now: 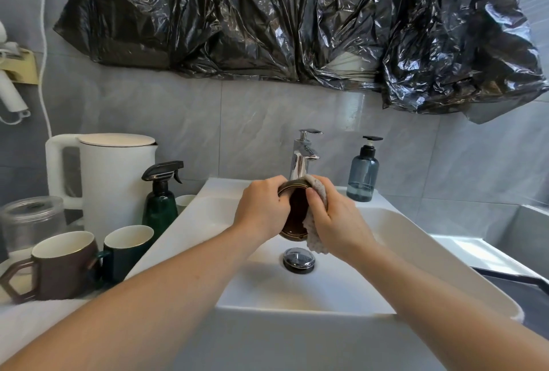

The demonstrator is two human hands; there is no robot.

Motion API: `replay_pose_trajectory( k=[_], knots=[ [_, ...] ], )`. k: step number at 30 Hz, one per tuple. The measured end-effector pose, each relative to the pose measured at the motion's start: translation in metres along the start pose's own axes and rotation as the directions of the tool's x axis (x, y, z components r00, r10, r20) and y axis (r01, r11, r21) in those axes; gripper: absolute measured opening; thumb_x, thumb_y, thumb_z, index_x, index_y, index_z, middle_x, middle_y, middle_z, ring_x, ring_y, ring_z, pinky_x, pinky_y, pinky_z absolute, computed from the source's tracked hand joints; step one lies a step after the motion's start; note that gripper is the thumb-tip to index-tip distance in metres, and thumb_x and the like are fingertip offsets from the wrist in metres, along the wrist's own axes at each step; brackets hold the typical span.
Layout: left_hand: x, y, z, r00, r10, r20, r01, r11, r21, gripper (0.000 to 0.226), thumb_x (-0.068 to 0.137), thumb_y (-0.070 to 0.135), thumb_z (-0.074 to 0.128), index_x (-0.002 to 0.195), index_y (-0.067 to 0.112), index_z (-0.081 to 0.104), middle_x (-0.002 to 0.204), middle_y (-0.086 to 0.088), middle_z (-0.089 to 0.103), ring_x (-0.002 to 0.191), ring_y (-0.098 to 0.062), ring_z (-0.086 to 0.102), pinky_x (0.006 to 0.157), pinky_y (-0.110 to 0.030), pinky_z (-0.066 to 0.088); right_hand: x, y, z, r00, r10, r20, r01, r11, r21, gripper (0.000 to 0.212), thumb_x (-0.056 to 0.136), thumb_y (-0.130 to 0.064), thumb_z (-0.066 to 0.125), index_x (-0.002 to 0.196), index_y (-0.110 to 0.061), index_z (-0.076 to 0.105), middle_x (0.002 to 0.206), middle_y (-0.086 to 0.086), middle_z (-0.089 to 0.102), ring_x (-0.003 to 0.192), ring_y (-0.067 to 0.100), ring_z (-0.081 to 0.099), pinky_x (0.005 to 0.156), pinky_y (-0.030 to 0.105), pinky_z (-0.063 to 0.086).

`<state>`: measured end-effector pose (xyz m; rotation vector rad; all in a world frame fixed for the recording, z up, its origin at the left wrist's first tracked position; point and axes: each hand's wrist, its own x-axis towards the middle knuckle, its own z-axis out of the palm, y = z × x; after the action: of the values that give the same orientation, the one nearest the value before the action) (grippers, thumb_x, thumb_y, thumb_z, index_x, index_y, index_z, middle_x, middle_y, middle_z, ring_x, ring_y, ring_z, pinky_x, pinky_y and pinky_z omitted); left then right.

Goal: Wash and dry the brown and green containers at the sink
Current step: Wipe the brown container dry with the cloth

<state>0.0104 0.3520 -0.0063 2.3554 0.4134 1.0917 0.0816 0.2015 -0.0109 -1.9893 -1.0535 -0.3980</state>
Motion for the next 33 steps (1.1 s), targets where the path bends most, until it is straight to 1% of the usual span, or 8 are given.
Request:
replay_pose_trajectory(
  k=[5,11,13,15,20,24,27,33],
  knots=[
    [0.003,-0.007,-0.005,0.989,-0.105,-0.100,0.103,0.994,-0.024,0.026,0.106,0.029,0.052,0.090,0.019,0.070,0.087,-0.004,0.071,0.085,-0.032,0.061,0.070,-0.038,0.049,-0.005,0.005,0.004,0.988,0.118,0.102,-0.117,0.993,-0.019,0.043,0.102,-0.064,0.032,0.119,-0.030,0.053,0.111,0.001,0.071,0.102,0.026,0.065,0.092,0.047,0.052],
    [-0.006,0.006,0.004,0.997,0.036,0.069,-0.041,0.997,0.072,0.028,0.096,0.031,0.046,0.103,0.021,0.071,0.099,-0.008,0.076,0.097,-0.038,0.065,0.082,-0.046,0.056,-0.005,-0.001,-0.004,0.997,-0.057,0.050,0.060,0.997,-0.044,0.031,0.107,-0.040,0.043,0.137,-0.043,0.042,0.115,-0.015,0.066,0.105,0.016,0.062,0.088,0.041,0.050],
    [-0.006,0.006,0.005,0.999,0.018,0.045,-0.021,0.998,0.064,0.030,0.094,0.032,0.045,0.102,0.021,0.072,0.098,-0.008,0.076,0.096,-0.038,0.065,0.082,-0.046,0.056,-0.004,0.001,-0.003,0.998,-0.017,0.066,0.020,0.999,-0.040,0.030,0.107,-0.041,0.043,0.137,-0.042,0.044,0.112,-0.013,0.067,0.103,0.017,0.062,0.087,0.041,0.051],
    [-0.004,0.003,0.003,0.999,-0.043,-0.011,0.043,0.999,0.031,0.022,0.100,0.026,0.051,0.096,0.017,0.071,0.093,-0.010,0.074,0.091,-0.037,0.063,0.077,-0.044,0.054,-0.003,0.004,0.000,0.994,0.074,0.082,-0.073,0.997,-0.010,0.032,0.105,-0.052,0.038,0.132,-0.037,0.049,0.110,-0.005,0.070,0.103,0.022,0.065,0.090,0.044,0.052],
    [0.001,-0.002,-0.001,0.988,-0.114,-0.099,0.112,0.993,-0.027,0.026,0.106,0.026,0.052,0.089,0.015,0.068,0.087,-0.009,0.071,0.084,-0.033,0.059,0.069,-0.037,0.043,-0.003,0.006,0.005,0.976,0.175,0.128,-0.184,0.981,0.061,0.072,0.085,-0.083,0.024,0.117,-0.029,0.059,0.111,-0.004,0.072,0.103,0.020,0.067,0.094,0.046,0.054],
    [0.000,-0.002,0.007,0.990,-0.138,-0.043,0.131,0.983,-0.130,0.028,0.107,0.030,0.051,0.091,0.016,0.069,0.084,-0.004,0.069,0.081,-0.032,0.065,0.069,-0.044,0.056,-0.002,0.007,0.003,0.980,0.164,0.109,-0.183,0.963,0.200,0.050,0.095,-0.072,0.036,0.119,-0.032,0.055,0.107,-0.008,0.073,0.100,0.015,0.069,0.094,0.047,0.055],
    [-0.001,0.001,0.006,0.992,-0.125,0.024,0.127,0.984,-0.125,0.026,0.105,0.032,0.049,0.088,0.020,0.066,0.082,-0.001,0.068,0.082,-0.031,0.066,0.072,-0.046,0.058,-0.001,0.005,0.001,0.993,0.114,0.004,-0.114,0.984,0.136,0.025,0.106,-0.053,0.040,0.120,-0.035,0.051,0.101,-0.006,0.072,0.097,0.018,0.067,0.091,0.047,0.054],
    [-0.003,0.002,0.003,0.997,0.023,0.076,-0.026,0.999,0.031,0.020,0.102,0.033,0.048,0.090,0.022,0.060,0.086,-0.003,0.071,0.088,-0.036,0.062,0.075,-0.046,0.054,-0.002,0.001,-0.004,0.999,0.013,-0.039,-0.015,0.998,-0.067,0.027,0.108,-0.047,0.038,0.130,-0.040,0.052,0.086,-0.012,0.069,0.086,0.017,0.064,0.080,0.039,0.053]
  ],
)
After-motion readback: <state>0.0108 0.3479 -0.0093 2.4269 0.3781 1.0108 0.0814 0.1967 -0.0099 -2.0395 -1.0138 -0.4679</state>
